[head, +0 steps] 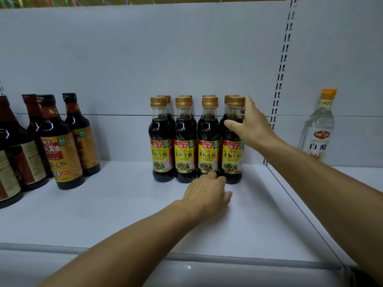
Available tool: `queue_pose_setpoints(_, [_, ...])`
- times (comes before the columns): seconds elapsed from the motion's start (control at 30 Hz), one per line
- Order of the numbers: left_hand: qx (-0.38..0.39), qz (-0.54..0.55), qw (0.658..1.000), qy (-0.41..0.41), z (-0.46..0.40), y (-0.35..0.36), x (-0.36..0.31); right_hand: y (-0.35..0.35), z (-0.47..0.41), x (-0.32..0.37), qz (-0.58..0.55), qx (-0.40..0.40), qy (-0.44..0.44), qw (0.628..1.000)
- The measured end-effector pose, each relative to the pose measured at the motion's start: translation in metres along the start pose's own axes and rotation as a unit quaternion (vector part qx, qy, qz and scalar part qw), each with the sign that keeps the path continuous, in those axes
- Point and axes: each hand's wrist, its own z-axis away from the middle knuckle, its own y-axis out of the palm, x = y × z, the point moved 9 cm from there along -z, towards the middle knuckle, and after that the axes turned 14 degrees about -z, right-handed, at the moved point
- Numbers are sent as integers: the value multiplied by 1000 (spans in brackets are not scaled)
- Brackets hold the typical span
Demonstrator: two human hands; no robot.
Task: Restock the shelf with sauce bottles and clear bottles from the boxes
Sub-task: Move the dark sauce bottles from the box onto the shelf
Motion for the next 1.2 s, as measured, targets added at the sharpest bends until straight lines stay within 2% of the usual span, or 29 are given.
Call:
queue_pose_setpoints(0.17, [-11,-9,1000,6,19,-13,18,-2,21,23,100,-56,-7,993])
queue_pose_setpoints(0.33, [-34,9,999,18,52,-26,31,10,54,45,134,-51,-3,990])
queue_pose_setpoints(0.83, [-54,24,998,7,189,-46,89,96,187,156,86,21,-52,995])
queue_pose_setpoints(1.07, [-103,69,991,48,263,-48,110,140,252,207,59,56,-90,993])
queue_pose_setpoints(1.2, [-86,85,991,56,297,-28,119,163,291,216,6,82,-87,993])
